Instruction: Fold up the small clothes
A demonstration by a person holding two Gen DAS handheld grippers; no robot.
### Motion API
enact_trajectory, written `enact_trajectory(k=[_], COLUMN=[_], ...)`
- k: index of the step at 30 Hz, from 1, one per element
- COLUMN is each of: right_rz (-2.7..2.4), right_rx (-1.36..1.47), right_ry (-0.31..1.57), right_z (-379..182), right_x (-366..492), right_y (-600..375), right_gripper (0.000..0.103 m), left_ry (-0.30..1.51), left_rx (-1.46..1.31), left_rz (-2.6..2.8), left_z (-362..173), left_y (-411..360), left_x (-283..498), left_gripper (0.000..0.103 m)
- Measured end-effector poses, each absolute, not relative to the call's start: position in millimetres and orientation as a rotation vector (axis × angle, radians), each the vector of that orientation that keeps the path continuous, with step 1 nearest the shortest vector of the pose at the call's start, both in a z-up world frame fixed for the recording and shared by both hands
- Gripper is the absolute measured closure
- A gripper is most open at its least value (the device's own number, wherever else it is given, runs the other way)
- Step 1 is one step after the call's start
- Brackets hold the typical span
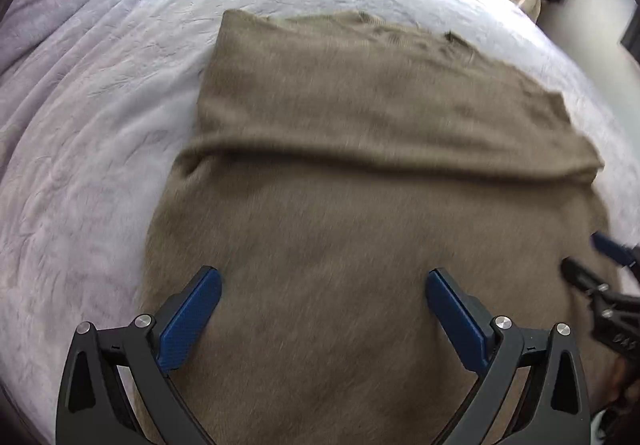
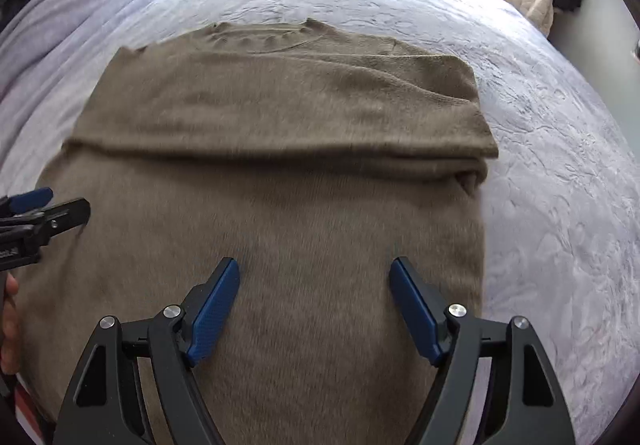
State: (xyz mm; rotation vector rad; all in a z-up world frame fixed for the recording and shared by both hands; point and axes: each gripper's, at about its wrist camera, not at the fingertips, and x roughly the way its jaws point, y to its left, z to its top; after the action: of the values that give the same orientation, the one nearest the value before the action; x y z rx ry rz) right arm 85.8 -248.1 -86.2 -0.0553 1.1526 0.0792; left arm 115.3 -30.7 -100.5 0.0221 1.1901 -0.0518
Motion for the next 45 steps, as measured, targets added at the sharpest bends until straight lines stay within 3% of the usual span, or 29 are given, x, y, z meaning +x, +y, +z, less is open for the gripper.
enact_trajectory(k=[41,45], right_rz=[0.190,0.236], right_rx=[-0.199,-0.256], right_ry=[1.062,1.079], right_z=[-74,-75], right_x=[-102,-120], right_y=[-254,-254], right_gripper=[0.022,0.022], left_ry=[1.101,1.163], left_rx=[0.086,0.111], left_rz=[-0.004,-0.030], left_z=[-72,-84], left_y=[-27,-24], left_x=[-51,-74], left_gripper=[0.000,0.000])
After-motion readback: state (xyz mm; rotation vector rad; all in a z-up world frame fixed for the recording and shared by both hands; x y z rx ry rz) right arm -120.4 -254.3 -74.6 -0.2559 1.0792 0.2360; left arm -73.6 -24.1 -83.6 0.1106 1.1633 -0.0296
